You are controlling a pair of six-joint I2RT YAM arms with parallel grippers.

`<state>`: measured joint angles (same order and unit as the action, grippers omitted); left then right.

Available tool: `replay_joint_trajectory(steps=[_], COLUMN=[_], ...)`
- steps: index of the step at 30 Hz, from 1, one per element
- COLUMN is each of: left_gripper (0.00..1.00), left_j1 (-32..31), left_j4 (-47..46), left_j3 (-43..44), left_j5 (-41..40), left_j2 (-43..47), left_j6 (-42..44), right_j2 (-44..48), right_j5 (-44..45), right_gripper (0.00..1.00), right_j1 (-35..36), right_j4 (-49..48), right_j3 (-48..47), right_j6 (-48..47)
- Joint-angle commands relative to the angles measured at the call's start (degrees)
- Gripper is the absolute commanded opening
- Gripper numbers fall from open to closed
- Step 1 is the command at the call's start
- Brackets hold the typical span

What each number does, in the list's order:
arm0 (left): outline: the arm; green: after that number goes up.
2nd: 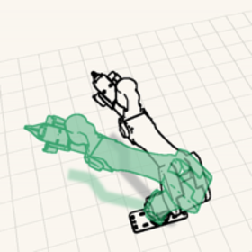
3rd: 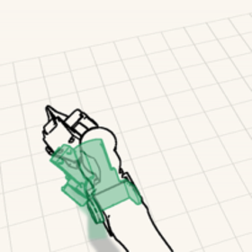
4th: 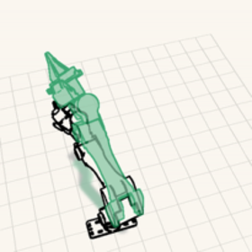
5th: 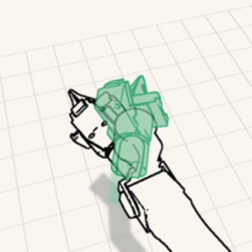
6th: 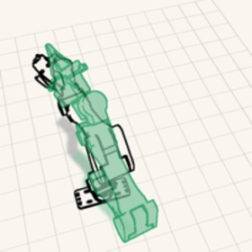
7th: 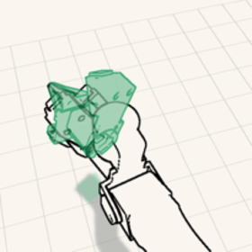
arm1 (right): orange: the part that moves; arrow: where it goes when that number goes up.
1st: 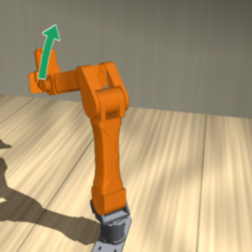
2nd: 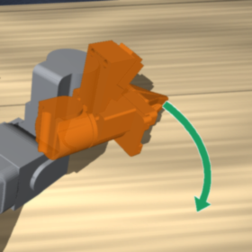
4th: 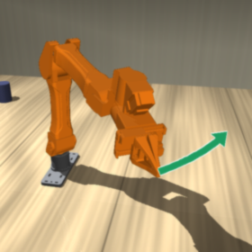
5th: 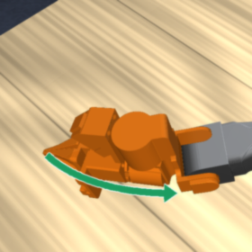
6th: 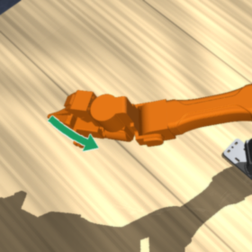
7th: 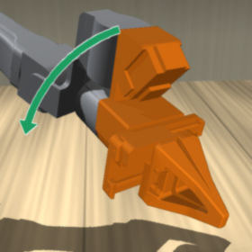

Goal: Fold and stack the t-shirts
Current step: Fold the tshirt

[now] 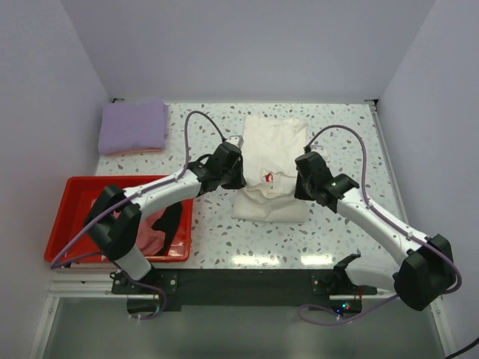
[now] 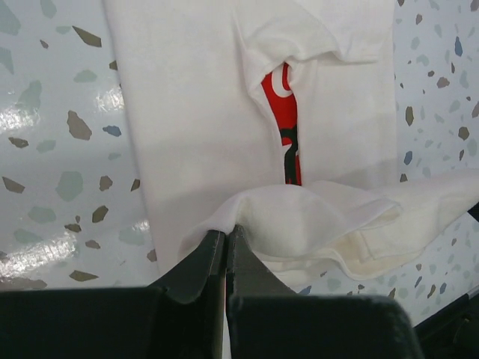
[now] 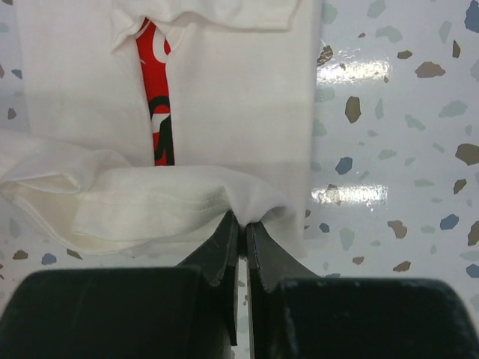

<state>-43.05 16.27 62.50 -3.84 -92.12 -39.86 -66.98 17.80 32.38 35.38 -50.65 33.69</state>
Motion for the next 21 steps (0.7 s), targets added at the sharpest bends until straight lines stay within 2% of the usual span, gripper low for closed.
replay_joint_trajectory(steps=[1, 11, 21], left_gripper=[0.00, 0.00, 0.00], left_j1=[1.9, 3.8, 5.6], left_j4=[-2.0, 0.2, 0.8], left_j3=[4.2, 11.4, 15.0], left_j5=[0.5, -2.1, -2.9], left_j2=[-2.1, -9.4, -15.7], left_j6=[2.4, 4.8, 5.6], right_j2=[-2.5, -10.4, -17.1], right_j5=[0.4, -3.0, -6.3], right_gripper=[0.04, 0.06, 0.06], right_j1=[-2.3, -6.8, -11.3], right_j4=[-5.0, -8.5, -11.5], right_j3=[-3.1, -5.8, -7.1], right_j6=[-2.4, -4.7, -6.3])
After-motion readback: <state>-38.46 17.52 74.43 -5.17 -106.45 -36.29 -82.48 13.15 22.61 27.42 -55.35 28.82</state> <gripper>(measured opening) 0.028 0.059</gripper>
